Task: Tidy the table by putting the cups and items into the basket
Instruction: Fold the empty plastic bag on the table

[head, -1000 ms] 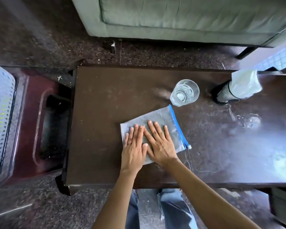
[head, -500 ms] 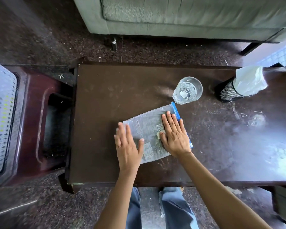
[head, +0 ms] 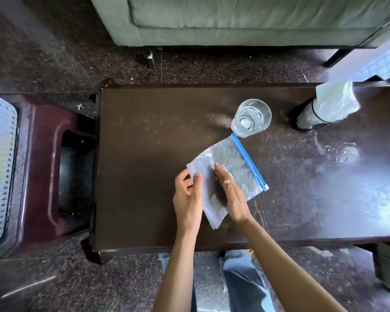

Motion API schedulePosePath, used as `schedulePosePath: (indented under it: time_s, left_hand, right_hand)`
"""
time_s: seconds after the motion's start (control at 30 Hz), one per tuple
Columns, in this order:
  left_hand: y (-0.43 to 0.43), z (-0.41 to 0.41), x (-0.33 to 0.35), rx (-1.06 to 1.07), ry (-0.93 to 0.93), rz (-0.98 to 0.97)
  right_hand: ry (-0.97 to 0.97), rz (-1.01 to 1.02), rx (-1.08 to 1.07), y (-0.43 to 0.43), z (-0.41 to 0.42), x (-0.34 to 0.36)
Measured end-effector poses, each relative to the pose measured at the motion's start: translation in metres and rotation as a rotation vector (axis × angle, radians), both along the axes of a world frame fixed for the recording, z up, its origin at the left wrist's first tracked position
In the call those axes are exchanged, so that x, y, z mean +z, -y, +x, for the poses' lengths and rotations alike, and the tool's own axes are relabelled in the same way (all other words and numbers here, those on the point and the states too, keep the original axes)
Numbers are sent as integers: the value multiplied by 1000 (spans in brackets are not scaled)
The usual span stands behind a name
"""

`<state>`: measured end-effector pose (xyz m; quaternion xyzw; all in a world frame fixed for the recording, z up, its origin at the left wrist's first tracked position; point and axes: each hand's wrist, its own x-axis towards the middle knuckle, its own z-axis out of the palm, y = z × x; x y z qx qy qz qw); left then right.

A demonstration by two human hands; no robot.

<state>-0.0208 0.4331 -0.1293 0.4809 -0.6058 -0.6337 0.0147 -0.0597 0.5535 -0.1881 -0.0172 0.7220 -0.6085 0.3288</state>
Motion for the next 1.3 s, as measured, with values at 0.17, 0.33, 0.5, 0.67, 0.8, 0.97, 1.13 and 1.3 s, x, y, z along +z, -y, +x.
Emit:
schedulePosePath:
  time_s: [0.17,0.33,0.5,0.67,0.8,0.97,1.13,1.3]
  left_hand:
    - [-24,-10,2,-225,-197,11]
    - [-44,-14,-24,-489,-186,-164]
    - [-50,-24,-43,-506,-158,-252]
    - [-54,-28,-49,-423,-196,-337]
    - [-54,-21,-62,-493,-211,-487]
    - [-49,-19,-71,-593,-129,-527]
    - [-46,-24,-73,-725,-16,-711]
    - [-41,-31,-70,-788,17,-787]
  right_hand:
    - [251,-212,-38,-8,-19,15]
    - [436,-294,7,-20,-29,27]
    - [430,-312,115,-30,-44,40]
    - [152,-30,35,-26,-59,40]
    - [-102,279,158,-19,-84,46]
    - [-184,407,350,-9,-107,38]
    - [-381,548,460,-4,-118,23]
    - [-282,456,486,2,-121,20]
